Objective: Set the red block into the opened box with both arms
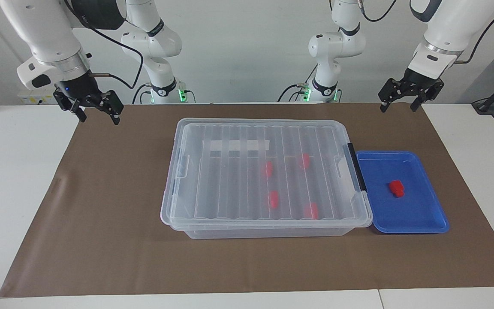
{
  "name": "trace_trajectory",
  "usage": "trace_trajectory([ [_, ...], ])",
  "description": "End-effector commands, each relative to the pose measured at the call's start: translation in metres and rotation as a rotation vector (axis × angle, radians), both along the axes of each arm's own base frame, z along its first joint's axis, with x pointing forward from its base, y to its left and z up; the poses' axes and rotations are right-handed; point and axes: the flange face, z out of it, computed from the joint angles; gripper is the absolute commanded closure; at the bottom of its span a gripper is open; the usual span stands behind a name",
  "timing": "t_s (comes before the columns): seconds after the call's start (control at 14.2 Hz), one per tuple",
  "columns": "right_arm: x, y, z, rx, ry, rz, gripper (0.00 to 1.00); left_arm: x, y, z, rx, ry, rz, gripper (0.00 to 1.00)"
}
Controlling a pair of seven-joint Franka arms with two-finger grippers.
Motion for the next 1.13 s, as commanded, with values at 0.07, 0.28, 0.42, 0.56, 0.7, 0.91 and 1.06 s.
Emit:
trace_trajectory([
  [0.07, -0.005, -0.001, 0.0, 0.02, -0.005, 0.014, 0.0, 0.0, -0.003, 0.004, 0.012, -0.016, 0.01, 0.0],
  [0.28, -0.002, 0.005, 0.0, 0.02, -0.02, 0.013, 0.0, -0.001, -0.004, 0.003, 0.011, -0.015, 0.024, 0.0],
  [0.42, 0.003, 0.028, -0.009, 0.021, -0.055, 0.039, 0.0, -0.001, -0.007, 0.002, 0.011, -0.014, 0.036, 0.0],
  [0.56, 0.013, 0.044, -0.024, 0.023, -0.069, 0.039, 0.0, -0.001, -0.007, 0.002, 0.01, -0.018, 0.036, 0.0],
  [0.7, 0.025, 0.077, -0.042, 0.031, -0.1, 0.058, 0.0, 0.0, -0.007, 0.001, 0.01, -0.016, 0.035, 0.0],
  [0.91, 0.047, 0.116, -0.077, 0.045, -0.132, 0.052, 0.0, -0.001, -0.007, 0.001, 0.011, -0.016, 0.035, 0.0],
  [1.06, 0.056, 0.135, -0.101, 0.049, -0.128, 0.071, 0.0, -0.001, -0.007, 0.001, 0.011, -0.016, 0.035, 0.0],
])
